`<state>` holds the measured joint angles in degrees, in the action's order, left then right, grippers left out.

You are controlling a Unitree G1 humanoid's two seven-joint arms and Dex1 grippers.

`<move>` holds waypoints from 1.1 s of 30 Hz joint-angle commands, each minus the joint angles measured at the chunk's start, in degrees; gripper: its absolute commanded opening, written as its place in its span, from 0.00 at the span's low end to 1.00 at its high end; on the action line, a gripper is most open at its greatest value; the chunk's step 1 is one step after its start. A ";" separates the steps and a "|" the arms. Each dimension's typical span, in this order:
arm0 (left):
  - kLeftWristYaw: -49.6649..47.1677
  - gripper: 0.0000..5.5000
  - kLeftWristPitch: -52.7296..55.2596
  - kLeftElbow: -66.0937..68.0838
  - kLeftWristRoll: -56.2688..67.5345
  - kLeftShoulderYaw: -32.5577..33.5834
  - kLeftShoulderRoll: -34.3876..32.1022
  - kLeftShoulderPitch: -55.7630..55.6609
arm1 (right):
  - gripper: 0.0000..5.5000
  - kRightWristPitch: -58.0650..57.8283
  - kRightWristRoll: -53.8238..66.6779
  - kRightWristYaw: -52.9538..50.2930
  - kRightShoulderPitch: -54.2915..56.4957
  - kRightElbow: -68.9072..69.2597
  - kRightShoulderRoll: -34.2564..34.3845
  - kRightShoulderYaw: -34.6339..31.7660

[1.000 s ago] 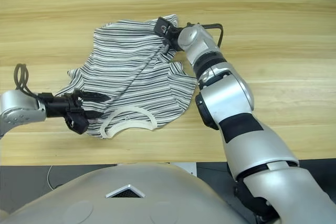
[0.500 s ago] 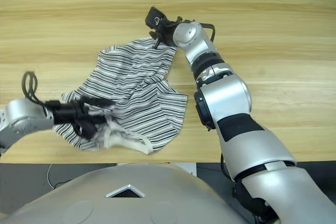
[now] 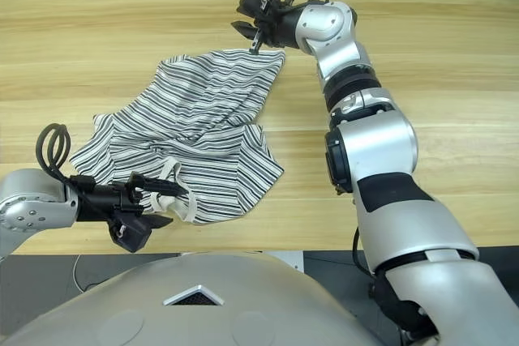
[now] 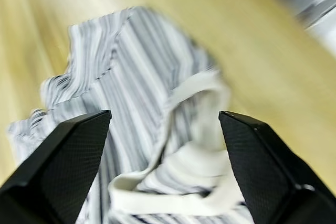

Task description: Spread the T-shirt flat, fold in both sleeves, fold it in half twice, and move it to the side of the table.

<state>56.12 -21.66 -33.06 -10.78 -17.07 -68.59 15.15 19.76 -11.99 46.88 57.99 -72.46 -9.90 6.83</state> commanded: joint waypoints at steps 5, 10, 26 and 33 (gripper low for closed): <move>3.80 0.69 10.01 1.73 19.89 9.28 4.22 -20.09 | 0.23 -29.73 23.62 39.20 -26.70 47.28 -8.86 4.03; 4.36 0.69 8.43 24.97 19.27 3.70 15.90 -32.05 | 0.23 -40.49 27.94 39.55 -36.43 63.24 -12.83 5.02; -23.91 0.69 -10.75 103.59 -12.58 -9.59 37.06 -60.85 | 0.23 -41.99 21.85 34.64 -43.15 73.41 -19.77 16.93; -34.74 0.69 -6.98 109.40 -19.43 -11.52 37.10 -61.07 | 0.23 -32.56 5.85 27.52 -34.44 48.38 -17.40 27.82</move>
<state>22.59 -30.11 74.73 -27.94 -27.71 -30.95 -46.74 -14.14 2.22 79.30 22.84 -15.40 -27.09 30.81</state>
